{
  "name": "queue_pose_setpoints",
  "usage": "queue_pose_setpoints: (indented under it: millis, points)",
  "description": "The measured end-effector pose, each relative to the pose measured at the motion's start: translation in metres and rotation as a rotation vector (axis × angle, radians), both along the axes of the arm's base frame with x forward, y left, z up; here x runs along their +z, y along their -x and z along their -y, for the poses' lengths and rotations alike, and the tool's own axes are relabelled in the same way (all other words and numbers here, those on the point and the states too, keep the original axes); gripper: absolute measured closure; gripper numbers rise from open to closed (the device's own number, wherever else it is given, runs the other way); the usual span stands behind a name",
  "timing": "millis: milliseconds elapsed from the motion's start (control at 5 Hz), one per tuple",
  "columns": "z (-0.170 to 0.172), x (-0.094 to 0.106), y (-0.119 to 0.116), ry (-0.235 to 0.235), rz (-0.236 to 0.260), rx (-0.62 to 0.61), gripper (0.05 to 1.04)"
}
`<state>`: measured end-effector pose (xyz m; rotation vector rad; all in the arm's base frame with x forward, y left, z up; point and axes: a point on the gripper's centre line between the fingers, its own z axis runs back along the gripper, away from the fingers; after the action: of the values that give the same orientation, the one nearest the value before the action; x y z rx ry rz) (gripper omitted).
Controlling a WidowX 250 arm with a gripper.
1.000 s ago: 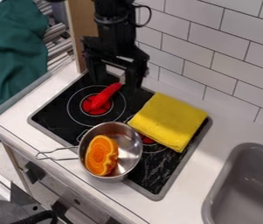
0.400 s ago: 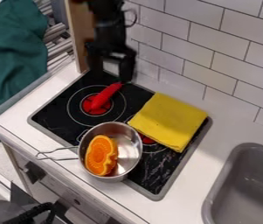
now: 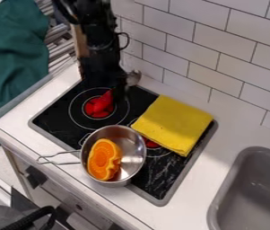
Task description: Out the red spoon on the left lower edge of stove
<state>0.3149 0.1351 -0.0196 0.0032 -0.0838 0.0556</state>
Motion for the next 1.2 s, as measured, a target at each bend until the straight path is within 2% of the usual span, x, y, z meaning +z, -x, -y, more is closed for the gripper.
queue_pose_setpoints:
  millis: [400,600,1000,1200]
  points:
    - [-0.002,-0.021,0.0,-0.069,-0.021,-0.07,0.077]
    - [0.0,-0.022,-0.003,-0.087,-0.012,-0.084,0.112]
    - [0.008,-0.022,-0.005,-0.079,0.019,-0.064,0.67]
    - [0.013,-0.02,-0.004,-0.065,0.059,-0.048,0.703]
